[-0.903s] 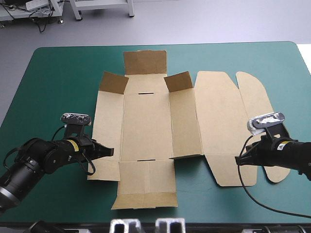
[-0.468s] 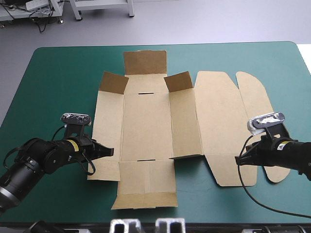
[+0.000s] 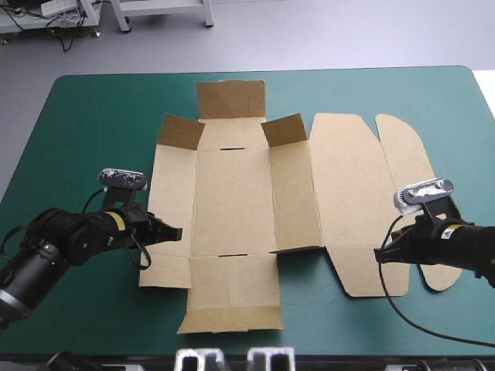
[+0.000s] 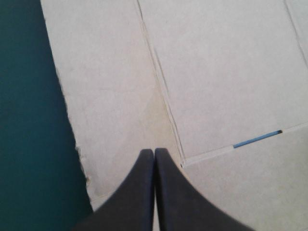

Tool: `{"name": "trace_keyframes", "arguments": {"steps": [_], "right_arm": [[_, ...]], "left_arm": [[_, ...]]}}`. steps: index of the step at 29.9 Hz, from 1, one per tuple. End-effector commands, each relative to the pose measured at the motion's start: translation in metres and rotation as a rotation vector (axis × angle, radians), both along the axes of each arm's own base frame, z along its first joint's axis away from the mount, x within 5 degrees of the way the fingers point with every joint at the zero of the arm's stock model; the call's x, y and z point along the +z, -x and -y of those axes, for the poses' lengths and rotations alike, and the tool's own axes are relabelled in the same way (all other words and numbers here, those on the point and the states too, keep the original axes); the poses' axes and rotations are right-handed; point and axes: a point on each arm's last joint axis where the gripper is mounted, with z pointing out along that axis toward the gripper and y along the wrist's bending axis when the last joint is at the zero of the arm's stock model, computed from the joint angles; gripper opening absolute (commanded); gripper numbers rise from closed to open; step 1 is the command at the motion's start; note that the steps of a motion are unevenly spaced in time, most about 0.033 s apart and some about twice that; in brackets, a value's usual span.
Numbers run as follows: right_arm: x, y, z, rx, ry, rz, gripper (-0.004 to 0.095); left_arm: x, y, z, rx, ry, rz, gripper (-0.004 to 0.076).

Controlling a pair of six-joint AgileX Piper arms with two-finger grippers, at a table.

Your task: Fold the box

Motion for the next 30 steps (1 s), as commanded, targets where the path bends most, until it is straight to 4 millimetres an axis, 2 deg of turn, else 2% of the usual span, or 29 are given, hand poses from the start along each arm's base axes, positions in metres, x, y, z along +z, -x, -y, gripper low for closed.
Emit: {"name": "trace_keyframes", "arguments": {"steps": [1, 6, 11, 14, 18, 21, 23, 25, 27, 28, 30], "right_arm": [[0.012, -0.001, -0.002, -0.005, -0.024, 0.074, -0.0015], [0.012, -0.001, -0.002, -0.006, -0.026, 0.074, -0.0015], [0.012, -0.001, -0.002, -0.006, -0.026, 0.074, -0.0015], [0.012, -0.001, -0.002, -0.006, -0.026, 0.074, -0.0015], [0.012, -0.001, -0.002, -0.006, -0.026, 0.074, -0.0015], [0.012, -0.002, -0.002, -0.007, -0.026, 0.075, -0.0015], [0.012, -0.002, -0.002, -0.007, -0.027, 0.075, -0.0015], [0.012, -0.002, -0.002, -0.007, -0.027, 0.075, -0.0015], [0.012, -0.002, -0.002, -0.007, -0.027, 0.075, -0.0015], [0.012, -0.002, -0.002, -0.007, -0.027, 0.075, -0.0015], [0.012, -0.002, -0.002, -0.003, -0.025, 0.076, -0.0015]], "left_arm": [[0.034, -0.017, 0.009, -0.052, 0.010, 0.104, 0.0000], [0.052, -0.057, 0.006, -0.079, -0.039, 0.087, 0.0001], [0.048, -0.080, -0.025, -0.119, 0.086, -0.025, 0.0014], [0.041, -0.083, -0.060, -0.032, 0.100, -0.087, 0.0014], [0.038, -0.075, -0.097, 0.035, 0.084, -0.167, 0.0014], [0.036, -0.070, -0.114, 0.093, 0.098, -0.199, 0.0014], [0.037, -0.070, -0.117, 0.111, 0.124, -0.190, 0.0025], [0.036, -0.072, -0.116, 0.108, 0.144, -0.192, 0.0064], [0.031, -0.075, -0.115, 0.090, 0.163, -0.212, 0.0151], [0.028, -0.075, -0.114, 0.080, 0.180, -0.219, 0.0200], [0.015, -0.076, -0.111, 0.051, 0.221, -0.248, 0.0346]]}}
